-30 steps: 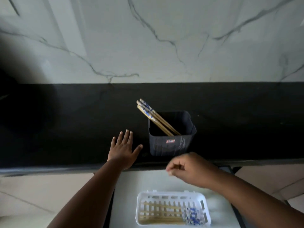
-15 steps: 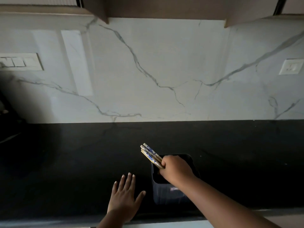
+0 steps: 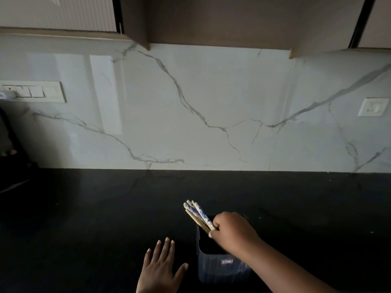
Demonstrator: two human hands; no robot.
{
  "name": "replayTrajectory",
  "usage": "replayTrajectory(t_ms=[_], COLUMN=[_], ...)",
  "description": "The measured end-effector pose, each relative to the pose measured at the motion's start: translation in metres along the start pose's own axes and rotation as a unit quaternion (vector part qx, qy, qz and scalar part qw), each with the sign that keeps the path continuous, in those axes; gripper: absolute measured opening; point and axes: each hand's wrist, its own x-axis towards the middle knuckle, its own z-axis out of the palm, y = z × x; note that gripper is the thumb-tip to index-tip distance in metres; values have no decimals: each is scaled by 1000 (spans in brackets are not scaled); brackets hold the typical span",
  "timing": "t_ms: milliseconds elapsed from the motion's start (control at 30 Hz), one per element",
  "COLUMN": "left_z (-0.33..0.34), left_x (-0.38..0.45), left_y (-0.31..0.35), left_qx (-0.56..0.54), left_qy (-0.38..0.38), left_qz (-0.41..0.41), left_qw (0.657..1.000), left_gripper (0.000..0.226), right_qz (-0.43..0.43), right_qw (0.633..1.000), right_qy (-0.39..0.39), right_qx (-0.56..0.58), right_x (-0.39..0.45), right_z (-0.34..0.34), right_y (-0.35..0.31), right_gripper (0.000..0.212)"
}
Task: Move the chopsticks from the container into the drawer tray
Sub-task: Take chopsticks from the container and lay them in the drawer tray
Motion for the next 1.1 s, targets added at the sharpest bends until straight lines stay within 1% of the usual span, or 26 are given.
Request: replayTrajectory(t_ms=[67,100,133,167,200,233,267,300,333,367,400,433,467,500,533,567,600,667,733,833,867,900,1000,1067,1100], left_z=[-12,-17,-21,-28,-41,-55,-75,-90,-110,-134,-160,-186,-213,-236,-256,-268,-276,-282,-280,-279,-280,-282,-290,-297,-300], left_x=[-1,-1,0,0,0,1,3,6,7,6,1,-4,-13,-21,-29,-35,-39,-46,-49,-53,-54,-55,-58,-60,-61], left_y=[3,6,8,8,8,9,12,13,16,23,34,45,57,69,81,89,97,105,106,104,104,102,96,92,91], left_qx=[-35,-43,-31,-41,-68,-125,-197,-276,-351,-418,-480,-528,-560,-580,-585,-574,-557,-534,-542,-544,-554,-574,-636,-662,-675], left_qy=[-25,-19,-31,-63,-93,-103,-71,8,94,162,196,202,181,143,102,65,45,35,28,23,23,24,34,33,26], left_qz=[-10,-16,-28,-43,-55,-60,-62,-74,-78,-64,-35,4,49,93,132,159,172,168,150,135,128,119,98,97,94], left_qw=[999,999,999,996,992,985,976,958,928,892,854,825,807,797,794,800,811,828,826,828,822,810,764,742,731], left_gripper=[92,108,124,131,126,109,87,66,50,41,35,30,26,24,21,18,15,9,6,6,7,7,12,10,10], right_qz=[-9,-9,-6,0,4,6,6,5,2,1,1,2,2,1,-1,-5,-10,-18,-19,-17,-19,-24,-68,-149,-203], right_qw=[998,993,984,970,950,930,913,900,890,883,874,866,859,854,849,846,843,836,838,853,859,866,878,893,904], right_qy=[27,45,60,69,74,75,75,74,72,71,69,66,63,59,55,52,50,46,44,49,56,72,152,214,238], right_qx=[64,109,166,234,303,359,401,429,450,465,481,496,509,517,525,530,535,547,543,519,508,494,448,368,292], right_x=[-5,-7,-9,-12,-15,-19,-23,-27,-31,-35,-37,-39,-40,-42,-43,-45,-46,-48,-50,-53,-54,-56,-65,-75,-80], right_z=[-22,-35,-49,-64,-79,-94,-109,-122,-133,-141,-147,-151,-153,-154,-155,-155,-155,-155,-154,-153,-157,-163,-194,-214,-219], right_y=[0,0,0,0,-1,-1,-1,-2,-3,-3,-4,-5,-7,-9,-11,-14,-17,-22,-26,-30,-30,-30,-35,-41,-44], right_gripper=[41,39,37,33,26,21,18,17,15,15,14,15,15,17,18,20,21,20,19,17,14,10,6,7,10])
